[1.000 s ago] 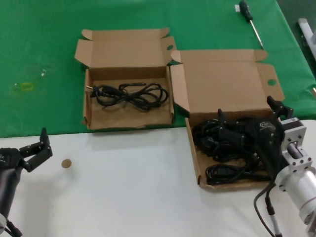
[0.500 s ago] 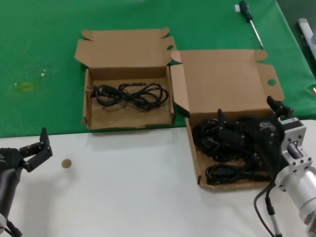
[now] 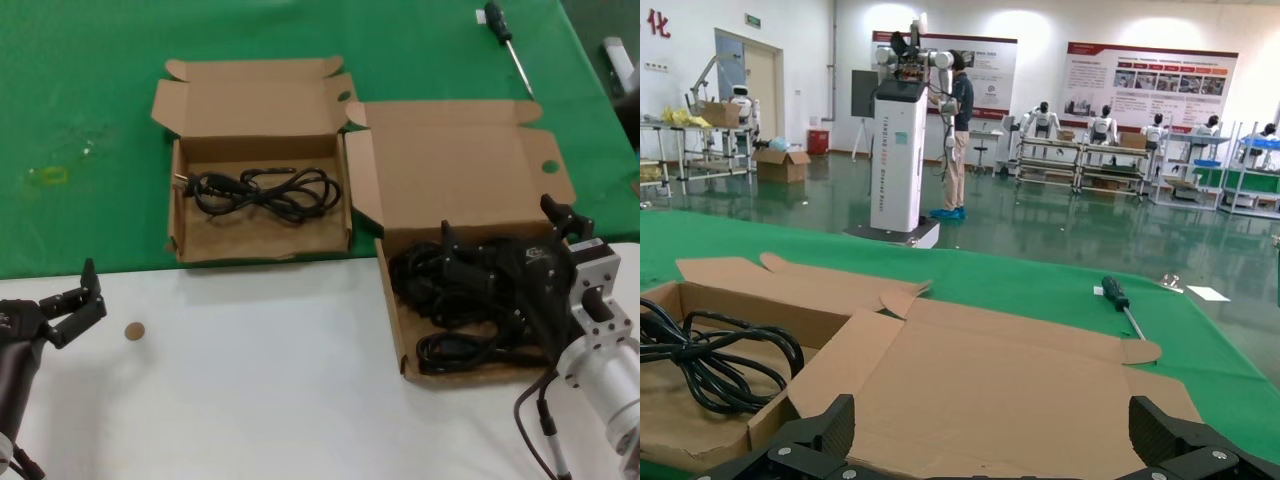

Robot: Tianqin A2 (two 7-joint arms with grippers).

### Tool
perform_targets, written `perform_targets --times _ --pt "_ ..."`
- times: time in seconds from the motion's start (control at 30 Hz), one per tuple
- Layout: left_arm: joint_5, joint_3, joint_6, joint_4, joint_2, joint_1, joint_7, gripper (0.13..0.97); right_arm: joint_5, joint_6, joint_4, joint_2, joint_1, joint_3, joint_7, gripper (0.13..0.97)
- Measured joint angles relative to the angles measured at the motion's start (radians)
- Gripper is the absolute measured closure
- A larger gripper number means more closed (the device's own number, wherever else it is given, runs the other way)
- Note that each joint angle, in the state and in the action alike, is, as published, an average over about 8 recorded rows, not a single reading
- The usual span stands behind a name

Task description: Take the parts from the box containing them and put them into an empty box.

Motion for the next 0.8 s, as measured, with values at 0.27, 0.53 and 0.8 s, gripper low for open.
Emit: perform_targets --times 0.27,0.53,0.8 --pt "0.000 0.000 0.000 0.000 0.000 0.000 0.000 0.132 0.000 0.000 0.000 0.000 0.000 0.000 0.000 0.129" --pt "0.000 0.000 0.000 0.000 0.000 0.000 0.000 0.132 0.000 0.000 0.000 0.000 0.000 0.000 0.000 0.129" --pt "0.000 0.000 0.000 0.000 0.000 0.000 0.000 0.132 0.000 0.000 0.000 0.000 0.000 0.000 0.000 0.129"
